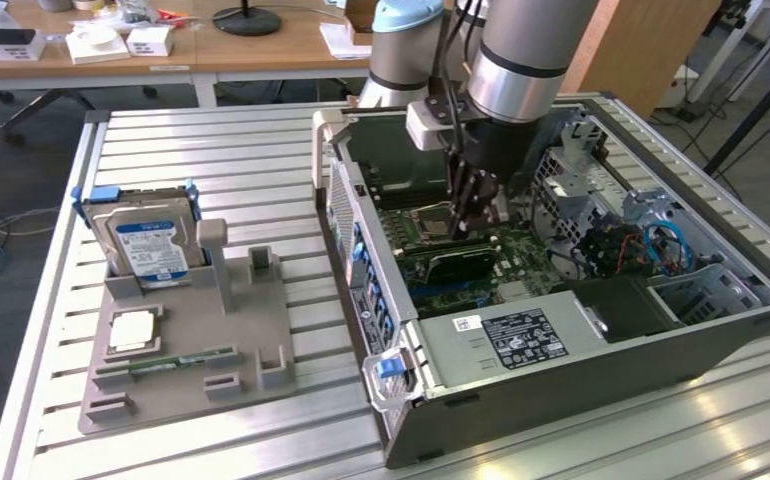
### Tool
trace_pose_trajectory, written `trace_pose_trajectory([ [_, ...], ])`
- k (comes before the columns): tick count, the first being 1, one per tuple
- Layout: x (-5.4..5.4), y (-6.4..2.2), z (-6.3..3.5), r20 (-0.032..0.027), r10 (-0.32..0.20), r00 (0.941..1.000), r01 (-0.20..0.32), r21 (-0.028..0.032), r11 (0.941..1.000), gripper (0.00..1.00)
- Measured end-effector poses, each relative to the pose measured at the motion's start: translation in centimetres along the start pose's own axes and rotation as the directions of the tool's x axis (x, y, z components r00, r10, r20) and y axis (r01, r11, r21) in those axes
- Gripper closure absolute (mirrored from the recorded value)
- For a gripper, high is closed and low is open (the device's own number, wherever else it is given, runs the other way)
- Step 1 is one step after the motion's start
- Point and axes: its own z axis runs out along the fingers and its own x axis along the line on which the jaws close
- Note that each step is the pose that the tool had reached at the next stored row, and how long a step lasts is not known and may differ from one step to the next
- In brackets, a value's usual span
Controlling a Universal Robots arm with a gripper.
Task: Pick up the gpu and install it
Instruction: 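Press down on the gpu until it lock into place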
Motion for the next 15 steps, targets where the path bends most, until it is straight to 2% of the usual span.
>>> trace_pose_trajectory([
  [9, -0.2, 0.03, 1.16, 0.0, 0.0, 1.0, 0.0, 0.0, 1.0, 0.9],
  [15, -0.2, 0.08, 1.22, -0.0005, 0.0, 1.0, 0.0, 0.0, 1.0, 0.9],
])
